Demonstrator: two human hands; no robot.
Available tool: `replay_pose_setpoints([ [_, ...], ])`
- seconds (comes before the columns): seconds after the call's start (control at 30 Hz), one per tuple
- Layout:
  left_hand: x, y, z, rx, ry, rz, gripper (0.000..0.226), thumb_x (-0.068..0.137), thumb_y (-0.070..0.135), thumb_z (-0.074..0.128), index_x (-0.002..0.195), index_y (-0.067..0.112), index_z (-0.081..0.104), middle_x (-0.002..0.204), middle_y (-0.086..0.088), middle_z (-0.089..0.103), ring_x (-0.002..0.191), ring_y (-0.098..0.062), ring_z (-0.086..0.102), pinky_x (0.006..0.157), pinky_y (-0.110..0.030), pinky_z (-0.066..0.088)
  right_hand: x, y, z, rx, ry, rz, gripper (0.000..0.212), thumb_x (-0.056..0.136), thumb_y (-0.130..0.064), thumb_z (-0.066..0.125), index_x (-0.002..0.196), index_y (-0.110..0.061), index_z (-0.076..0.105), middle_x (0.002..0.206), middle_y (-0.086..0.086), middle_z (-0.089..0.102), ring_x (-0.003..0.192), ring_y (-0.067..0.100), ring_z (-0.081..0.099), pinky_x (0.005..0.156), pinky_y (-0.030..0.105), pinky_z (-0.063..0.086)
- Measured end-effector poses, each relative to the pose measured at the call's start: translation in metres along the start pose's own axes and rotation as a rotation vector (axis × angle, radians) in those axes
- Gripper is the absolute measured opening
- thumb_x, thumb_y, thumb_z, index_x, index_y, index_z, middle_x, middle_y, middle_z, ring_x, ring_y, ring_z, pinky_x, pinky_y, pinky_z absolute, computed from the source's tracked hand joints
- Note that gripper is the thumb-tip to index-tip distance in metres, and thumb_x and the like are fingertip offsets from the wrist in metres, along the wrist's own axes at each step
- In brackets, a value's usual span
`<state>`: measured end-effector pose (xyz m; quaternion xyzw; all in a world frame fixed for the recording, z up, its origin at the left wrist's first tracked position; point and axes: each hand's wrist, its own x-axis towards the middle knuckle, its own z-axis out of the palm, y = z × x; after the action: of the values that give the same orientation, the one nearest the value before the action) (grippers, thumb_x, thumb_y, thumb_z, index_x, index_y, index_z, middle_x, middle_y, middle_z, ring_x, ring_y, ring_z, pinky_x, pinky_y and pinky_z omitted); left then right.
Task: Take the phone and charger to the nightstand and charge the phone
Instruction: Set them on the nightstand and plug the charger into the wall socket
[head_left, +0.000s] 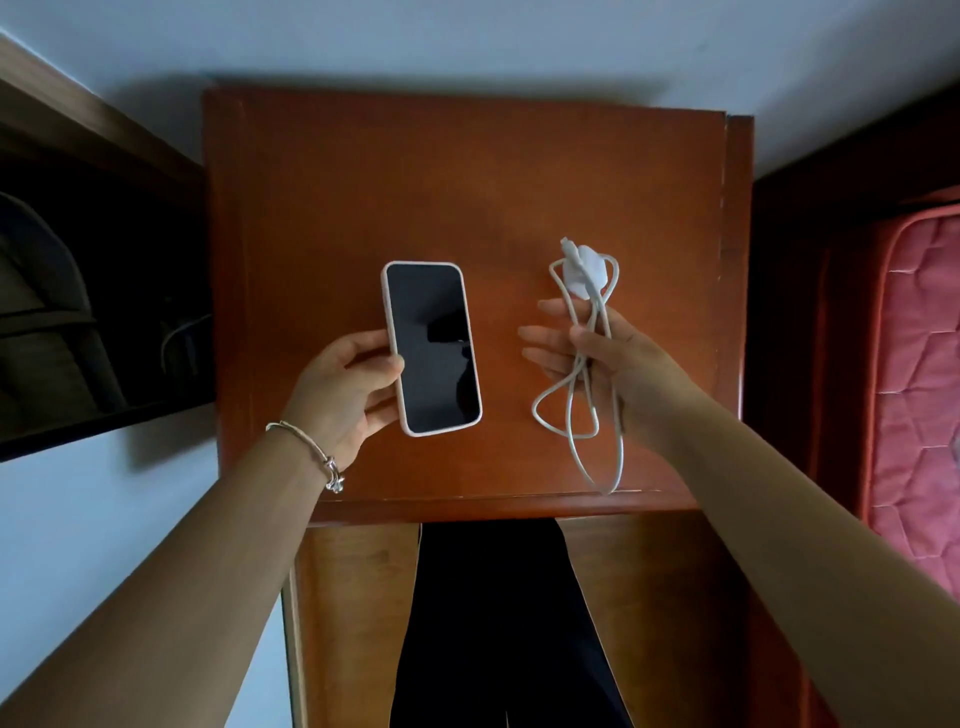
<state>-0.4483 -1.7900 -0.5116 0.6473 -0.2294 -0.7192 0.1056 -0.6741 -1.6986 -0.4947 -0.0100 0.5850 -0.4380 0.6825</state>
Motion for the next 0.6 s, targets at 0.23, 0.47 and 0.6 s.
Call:
replay_pose_setpoints([
  [0.23, 0.009, 0.001, 0.003, 0.014, -0.03, 0.002, 0.028, 0.088, -0.004, 0.053, 0.101, 0.019, 0.063, 0.106, -0.005, 0.069, 0.097, -0.02, 0.067, 0.067, -0.032, 0.055, 0.009, 0.005, -0.01, 0.05, -0.064, 0.004, 0.031, 0.099, -0.007, 0.036, 0.115, -0.015, 0.061, 0.107, 0.009, 0.074, 0.103, 0.023, 0.069, 0.088, 0.03, 0.055],
  [0.47, 0.004, 0.008, 0.0, 0.137, 0.03, 0.085, 0.025, 0.081, -0.005, 0.061, 0.09, 0.017, 0.069, 0.091, -0.002, 0.074, 0.084, -0.014, 0.071, 0.064, -0.028, 0.059, 0.011, 0.006, -0.009, 0.06, -0.097, 0.015, 0.031, 0.099, -0.007, 0.037, 0.115, -0.015, 0.062, 0.112, 0.012, 0.072, 0.106, 0.025, 0.067, 0.093, 0.033, 0.053],
  [0.6, 0.01, 0.013, -0.001, 0.227, 0.088, 0.105, 0.025, 0.077, -0.008, 0.065, 0.081, 0.016, 0.071, 0.084, -0.002, 0.074, 0.08, -0.015, 0.071, 0.061, -0.022, 0.058, 0.011, 0.008, -0.01, 0.05, -0.114, 0.023, 0.031, 0.099, -0.008, 0.037, 0.114, -0.015, 0.063, 0.111, 0.011, 0.072, 0.106, 0.025, 0.067, 0.093, 0.034, 0.052],
])
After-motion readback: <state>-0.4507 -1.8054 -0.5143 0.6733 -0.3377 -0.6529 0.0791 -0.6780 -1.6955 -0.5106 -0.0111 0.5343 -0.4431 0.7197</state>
